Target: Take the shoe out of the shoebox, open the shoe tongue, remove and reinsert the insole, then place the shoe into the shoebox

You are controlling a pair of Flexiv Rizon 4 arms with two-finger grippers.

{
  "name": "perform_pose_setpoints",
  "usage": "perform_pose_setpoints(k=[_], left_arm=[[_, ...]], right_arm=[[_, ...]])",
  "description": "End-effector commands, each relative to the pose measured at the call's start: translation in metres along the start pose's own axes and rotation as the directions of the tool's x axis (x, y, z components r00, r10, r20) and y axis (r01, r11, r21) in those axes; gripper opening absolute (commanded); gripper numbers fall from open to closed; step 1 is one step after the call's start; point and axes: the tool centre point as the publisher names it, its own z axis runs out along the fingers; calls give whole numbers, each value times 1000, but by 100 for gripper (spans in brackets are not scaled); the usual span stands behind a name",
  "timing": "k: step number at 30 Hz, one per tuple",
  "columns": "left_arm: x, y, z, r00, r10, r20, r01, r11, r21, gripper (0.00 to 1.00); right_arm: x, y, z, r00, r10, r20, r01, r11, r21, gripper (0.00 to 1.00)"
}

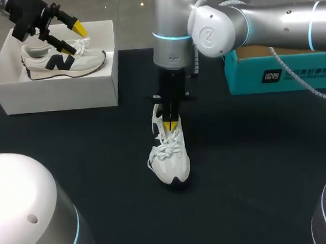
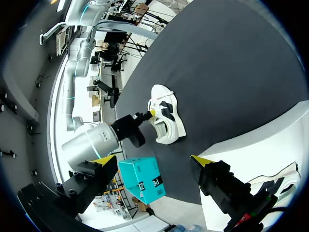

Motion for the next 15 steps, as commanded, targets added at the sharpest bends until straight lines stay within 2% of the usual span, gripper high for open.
perform_pose_setpoints(k=[1,7,10,15], left_arm=[[0,0,-1,1000,1,-2,-1,1000,2,100],[0,0,-1,1000,1,-2,-1,1000,2,100],[0,0,-1,1000,1,-2,-1,1000,2,100],[0,0,-1,1000,1,-2,-1,1000,2,100]], right_arm=[[5,-5,-12,1000,-5,4,5,1000,-23,0],[7,-9,-30,1000,-23,12,24,997,-69,0],[9,-6,-35,996,-82,17,83,991,-104,0],[13,-1,-40,981,-177,85,190,965,-181,0]])
